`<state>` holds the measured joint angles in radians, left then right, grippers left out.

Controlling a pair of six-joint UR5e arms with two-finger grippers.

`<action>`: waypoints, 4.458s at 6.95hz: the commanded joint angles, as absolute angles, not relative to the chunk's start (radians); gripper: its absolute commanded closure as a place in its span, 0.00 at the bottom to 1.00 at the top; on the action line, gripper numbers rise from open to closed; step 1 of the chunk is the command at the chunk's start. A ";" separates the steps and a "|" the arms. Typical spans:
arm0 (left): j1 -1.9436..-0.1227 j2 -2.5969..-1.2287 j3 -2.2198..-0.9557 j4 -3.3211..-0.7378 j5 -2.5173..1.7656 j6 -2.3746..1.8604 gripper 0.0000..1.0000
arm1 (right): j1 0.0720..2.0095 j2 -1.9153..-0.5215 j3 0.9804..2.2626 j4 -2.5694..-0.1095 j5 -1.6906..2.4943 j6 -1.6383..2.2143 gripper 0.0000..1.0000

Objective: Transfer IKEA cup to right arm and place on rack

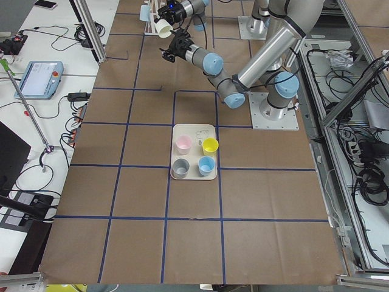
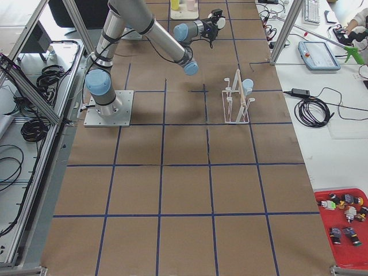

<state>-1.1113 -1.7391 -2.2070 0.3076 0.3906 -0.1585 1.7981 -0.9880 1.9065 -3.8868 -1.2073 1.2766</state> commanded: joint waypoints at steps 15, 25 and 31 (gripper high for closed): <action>-1.496 -1.577 -1.516 -1.592 1.598 -0.017 0.00 | 1.141 -1.008 1.740 -3.593 -1.023 -0.212 0.94; -1.548 -1.614 -1.522 -1.621 1.585 0.003 0.00 | 1.150 -0.905 1.798 -3.738 -1.025 -0.206 0.94; -1.549 -1.652 -1.486 -1.626 1.585 0.003 0.00 | 1.150 -0.896 1.807 -3.726 -1.029 -0.198 0.00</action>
<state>-1.5491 -1.6588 -1.4774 -1.6256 1.5844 -0.0003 1.1505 -0.8947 1.8065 -3.7314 -1.0272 -0.1993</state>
